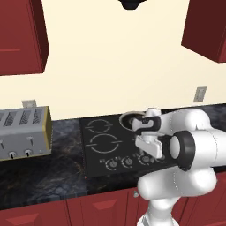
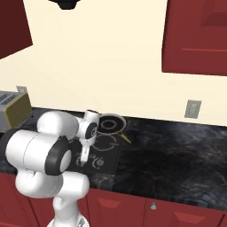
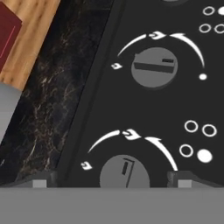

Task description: Turn off the rear right burner of the stove.

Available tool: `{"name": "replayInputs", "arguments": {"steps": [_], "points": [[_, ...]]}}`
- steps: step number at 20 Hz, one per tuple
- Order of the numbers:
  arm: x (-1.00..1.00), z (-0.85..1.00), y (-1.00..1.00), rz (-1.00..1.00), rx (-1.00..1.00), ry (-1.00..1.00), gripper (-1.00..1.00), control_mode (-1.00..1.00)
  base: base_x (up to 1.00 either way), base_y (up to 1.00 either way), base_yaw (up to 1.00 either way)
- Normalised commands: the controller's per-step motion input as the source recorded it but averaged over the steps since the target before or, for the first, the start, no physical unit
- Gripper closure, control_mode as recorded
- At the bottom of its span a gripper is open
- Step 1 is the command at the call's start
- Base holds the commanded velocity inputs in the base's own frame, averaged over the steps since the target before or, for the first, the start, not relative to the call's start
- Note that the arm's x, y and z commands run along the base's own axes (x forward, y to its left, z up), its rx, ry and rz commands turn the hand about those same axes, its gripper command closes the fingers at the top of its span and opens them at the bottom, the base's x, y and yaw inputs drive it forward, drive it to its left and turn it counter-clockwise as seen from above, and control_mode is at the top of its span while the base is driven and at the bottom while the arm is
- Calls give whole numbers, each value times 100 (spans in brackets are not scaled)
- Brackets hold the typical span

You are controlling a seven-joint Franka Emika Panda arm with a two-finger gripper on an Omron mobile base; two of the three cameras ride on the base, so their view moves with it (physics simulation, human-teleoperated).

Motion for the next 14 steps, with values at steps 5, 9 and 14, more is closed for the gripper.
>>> {"name": "replayInputs", "arguments": {"steps": [5, 9, 14], "points": [[-8, -6, 0, -6, 0, 0, -100, -100, 0, 0, 0], [13, -17, 0, -3, 0, 0, -100, -100, 0, 0, 0], [11, -21, 0, -1, 0, 0, -100, -100, 0, 0, 0]]}}
